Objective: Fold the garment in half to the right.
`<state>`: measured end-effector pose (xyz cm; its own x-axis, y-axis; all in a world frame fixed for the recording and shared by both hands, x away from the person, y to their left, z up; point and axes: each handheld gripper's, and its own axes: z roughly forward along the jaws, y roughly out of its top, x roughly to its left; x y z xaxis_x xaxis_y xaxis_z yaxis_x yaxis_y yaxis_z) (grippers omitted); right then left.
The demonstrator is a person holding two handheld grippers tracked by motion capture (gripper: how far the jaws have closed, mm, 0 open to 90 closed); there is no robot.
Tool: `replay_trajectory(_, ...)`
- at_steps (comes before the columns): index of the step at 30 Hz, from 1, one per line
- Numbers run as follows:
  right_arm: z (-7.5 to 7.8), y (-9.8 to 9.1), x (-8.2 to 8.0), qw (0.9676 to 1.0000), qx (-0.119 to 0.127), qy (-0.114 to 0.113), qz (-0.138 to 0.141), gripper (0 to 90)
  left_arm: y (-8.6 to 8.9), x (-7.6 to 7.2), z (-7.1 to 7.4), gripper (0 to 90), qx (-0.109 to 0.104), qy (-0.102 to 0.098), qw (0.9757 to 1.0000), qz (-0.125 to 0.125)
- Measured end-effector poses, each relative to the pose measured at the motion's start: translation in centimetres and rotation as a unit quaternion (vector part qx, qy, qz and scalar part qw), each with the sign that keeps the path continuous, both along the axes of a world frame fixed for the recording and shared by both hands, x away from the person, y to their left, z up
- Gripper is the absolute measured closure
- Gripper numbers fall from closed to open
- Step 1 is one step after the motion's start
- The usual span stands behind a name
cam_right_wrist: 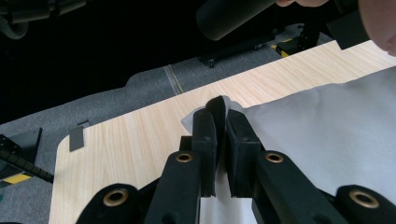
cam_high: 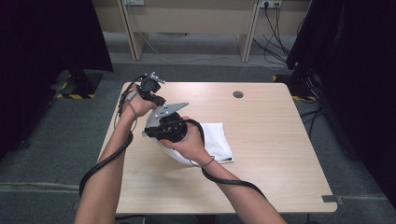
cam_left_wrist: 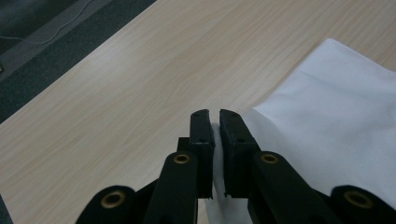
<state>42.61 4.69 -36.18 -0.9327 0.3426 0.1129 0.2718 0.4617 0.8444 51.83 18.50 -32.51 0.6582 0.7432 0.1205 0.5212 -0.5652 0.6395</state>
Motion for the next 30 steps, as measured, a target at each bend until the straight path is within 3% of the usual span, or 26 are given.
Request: replay_trajectory(30,1.5,0.9,0.0,0.9999,0.014,-0.002,0.002,84.4,0.4,0.0,1.9,83.3,0.020,-0.006,0.9998,0.005)
